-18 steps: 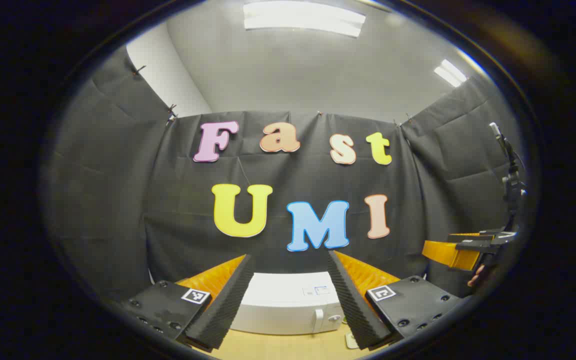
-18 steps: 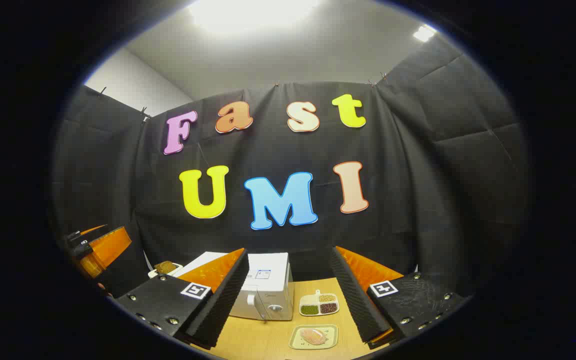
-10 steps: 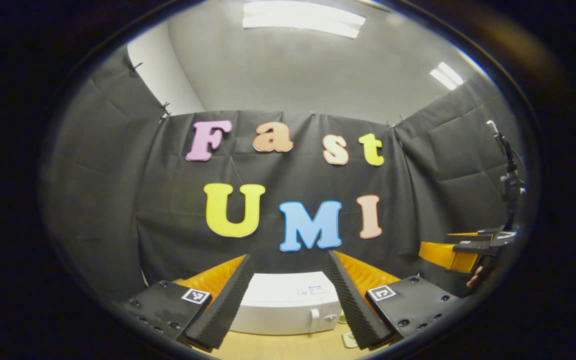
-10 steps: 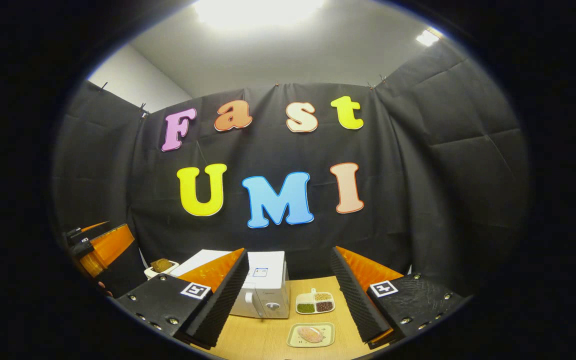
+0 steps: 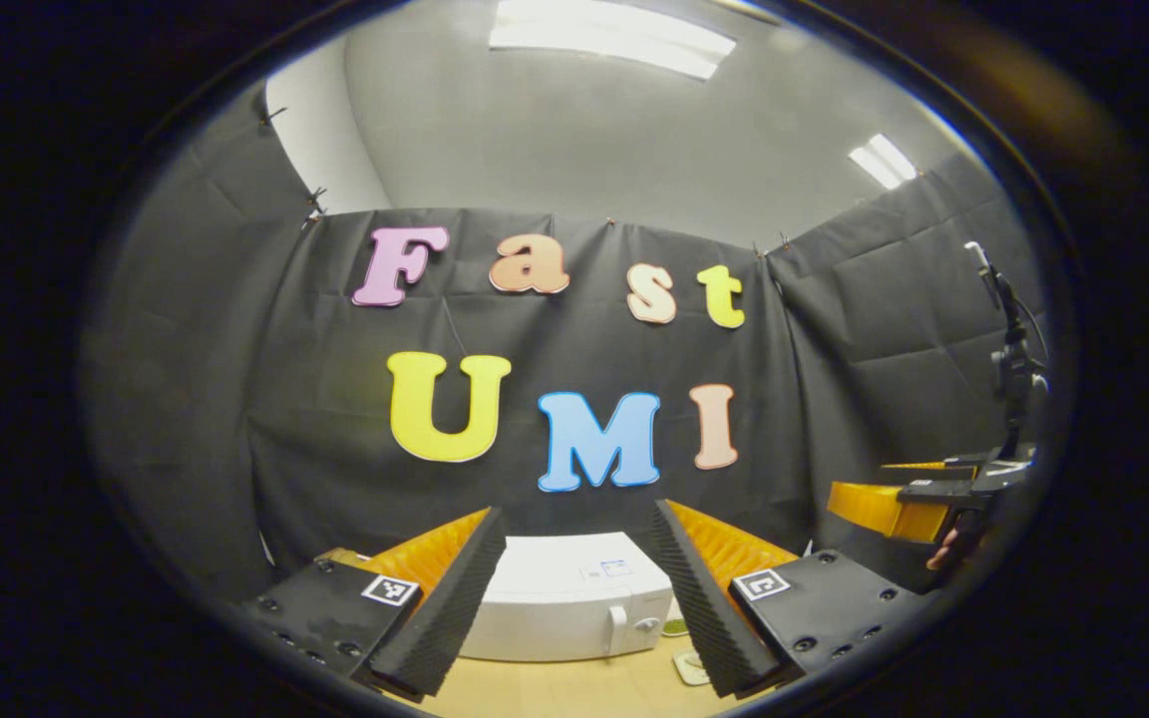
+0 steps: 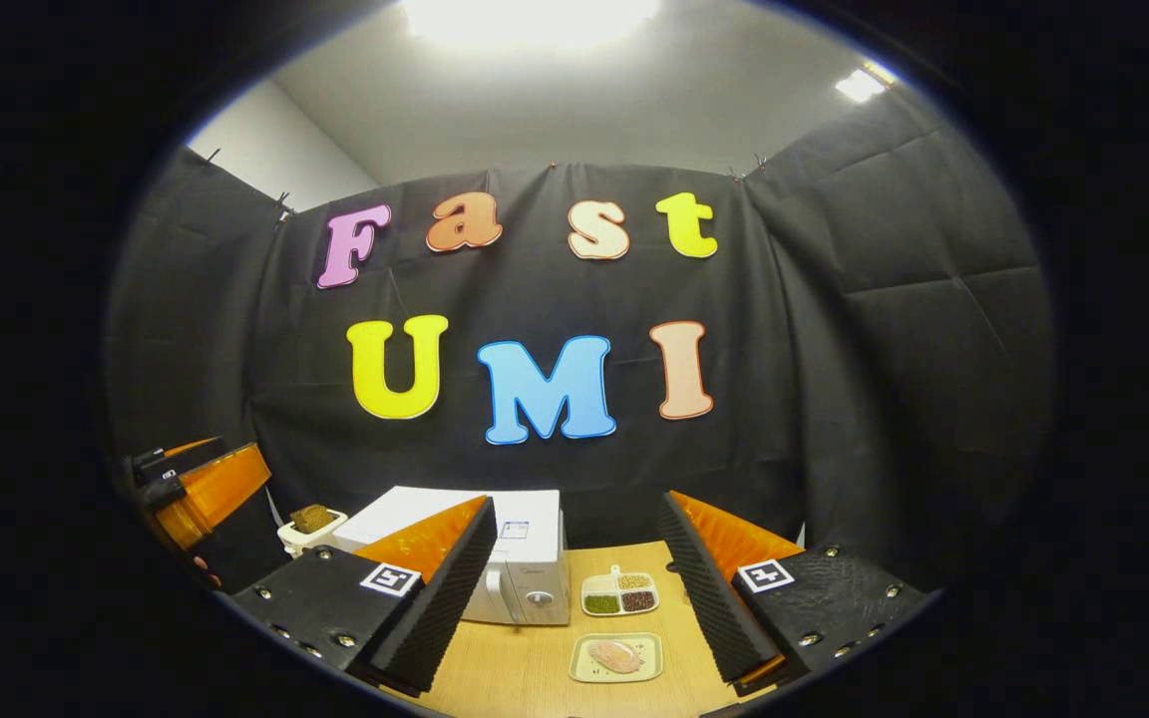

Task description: Open the microwave oven with the left hand, put the food in, and close the microwave oven.

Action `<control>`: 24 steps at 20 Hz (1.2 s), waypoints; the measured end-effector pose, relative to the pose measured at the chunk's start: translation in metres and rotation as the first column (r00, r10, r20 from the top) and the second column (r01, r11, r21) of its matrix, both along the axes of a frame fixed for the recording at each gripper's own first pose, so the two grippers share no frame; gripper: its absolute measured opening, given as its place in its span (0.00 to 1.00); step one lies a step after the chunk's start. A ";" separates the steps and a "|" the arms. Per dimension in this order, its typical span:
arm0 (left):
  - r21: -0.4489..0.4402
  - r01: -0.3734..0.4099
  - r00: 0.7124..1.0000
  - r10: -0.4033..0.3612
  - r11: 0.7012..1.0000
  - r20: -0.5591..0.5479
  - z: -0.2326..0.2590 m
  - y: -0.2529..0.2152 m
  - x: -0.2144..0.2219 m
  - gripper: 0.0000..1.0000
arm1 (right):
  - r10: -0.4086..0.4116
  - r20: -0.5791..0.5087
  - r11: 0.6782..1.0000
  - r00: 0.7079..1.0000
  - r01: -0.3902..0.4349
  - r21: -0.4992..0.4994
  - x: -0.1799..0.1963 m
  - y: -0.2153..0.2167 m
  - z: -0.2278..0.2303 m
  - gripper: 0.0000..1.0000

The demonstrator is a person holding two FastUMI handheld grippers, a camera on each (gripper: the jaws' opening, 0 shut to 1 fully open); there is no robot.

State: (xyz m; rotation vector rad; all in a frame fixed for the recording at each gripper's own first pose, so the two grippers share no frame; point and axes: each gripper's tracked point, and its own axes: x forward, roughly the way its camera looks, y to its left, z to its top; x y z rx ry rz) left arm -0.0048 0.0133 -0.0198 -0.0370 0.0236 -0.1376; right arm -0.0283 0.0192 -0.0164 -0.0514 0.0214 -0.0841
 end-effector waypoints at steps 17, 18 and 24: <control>0.080 0.062 0.979 -0.045 0.995 -0.197 -0.247 -0.100 0.095 0.96 | 0.090 0.011 0.995 0.996 -0.090 0.036 0.043 -0.047 -0.011 0.99; 0.082 0.060 0.973 -0.040 0.995 -0.227 -0.268 -0.102 0.102 0.99 | 0.090 0.002 0.995 0.996 -0.090 0.032 0.046 -0.050 -0.014 0.99; 0.107 0.032 0.941 0.006 0.994 -0.338 -0.347 -0.113 0.146 0.94 | 0.100 -0.058 0.995 0.993 -0.100 0.003 0.061 -0.068 -0.033 0.99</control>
